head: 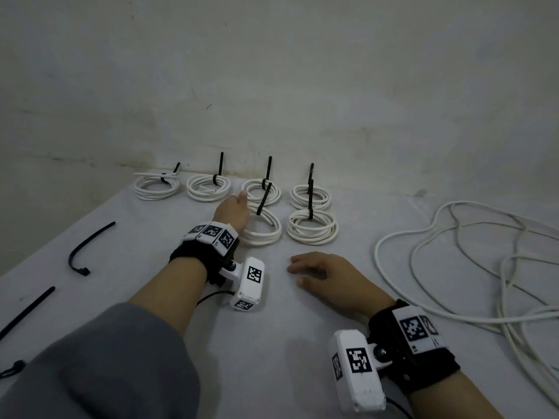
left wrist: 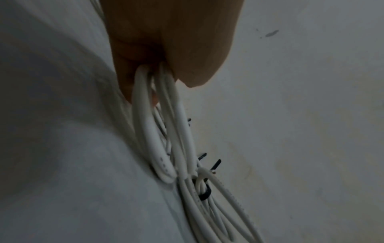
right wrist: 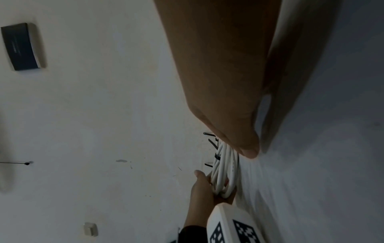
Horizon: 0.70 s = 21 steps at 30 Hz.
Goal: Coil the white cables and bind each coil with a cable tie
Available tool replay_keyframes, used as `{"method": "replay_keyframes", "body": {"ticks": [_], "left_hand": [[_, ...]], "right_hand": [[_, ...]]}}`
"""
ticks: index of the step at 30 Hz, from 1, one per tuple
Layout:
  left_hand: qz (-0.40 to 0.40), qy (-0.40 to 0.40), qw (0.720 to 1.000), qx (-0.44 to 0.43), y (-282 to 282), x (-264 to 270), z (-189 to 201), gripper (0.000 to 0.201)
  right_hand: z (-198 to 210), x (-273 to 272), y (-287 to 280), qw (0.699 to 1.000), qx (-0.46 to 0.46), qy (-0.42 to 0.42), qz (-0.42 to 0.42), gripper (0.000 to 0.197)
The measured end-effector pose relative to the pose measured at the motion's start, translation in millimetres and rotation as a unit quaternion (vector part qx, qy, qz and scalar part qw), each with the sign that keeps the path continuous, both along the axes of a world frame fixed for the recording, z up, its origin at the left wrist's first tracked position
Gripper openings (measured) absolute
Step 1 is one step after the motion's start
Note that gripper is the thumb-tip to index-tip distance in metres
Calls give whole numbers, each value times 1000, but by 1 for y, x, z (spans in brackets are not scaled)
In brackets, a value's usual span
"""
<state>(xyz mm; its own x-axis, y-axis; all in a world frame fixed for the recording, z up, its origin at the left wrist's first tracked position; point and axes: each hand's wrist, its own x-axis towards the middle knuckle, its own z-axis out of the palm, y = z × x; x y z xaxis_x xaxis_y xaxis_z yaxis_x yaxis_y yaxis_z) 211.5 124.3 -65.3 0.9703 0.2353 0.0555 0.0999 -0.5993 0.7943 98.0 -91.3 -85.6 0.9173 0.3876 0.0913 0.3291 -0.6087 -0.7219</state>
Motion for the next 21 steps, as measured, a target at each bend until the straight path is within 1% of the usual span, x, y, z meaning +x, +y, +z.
{"method": "replay_keyframes", "body": {"ticks": [1,3,4,5,7,8,12,15,18,20,21], "left_hand": [[-24,12,1000,14,-1,1,2,72],[-81,58,994,43,-1,0,6,99],[-101,89,988,76,0,-2,6,112],[-118,116,977,133,1,-5,6,118],[-144,138,948,246,3,-9,3,116],[-149,136,942,267,3,-10,2,114],[-151,114,944,272,3,-7,-1,112],[-147,107,943,278,1,-7,1,113],[-149,67,948,272,1,-13,11,112],[-145,19,957,252,2,-18,21,102],[-141,-10,960,242,3,-21,26,93]], "right_hand": [[0,0,0,1000,4,2,0,26],[0,1,0,1000,18,10,-1,24],[0,1,0,1000,23,12,-1,23],[-1,1,0,1000,25,11,-1,23],[0,1,0,1000,21,5,-1,22],[0,2,0,1000,18,4,0,22],[0,2,0,1000,25,7,0,22],[1,1,1,1000,13,6,0,22],[4,-1,2,1000,11,9,-2,21],[6,-2,3,1000,1,2,-8,22],[8,-3,3,1000,-5,-1,-14,22]]}}
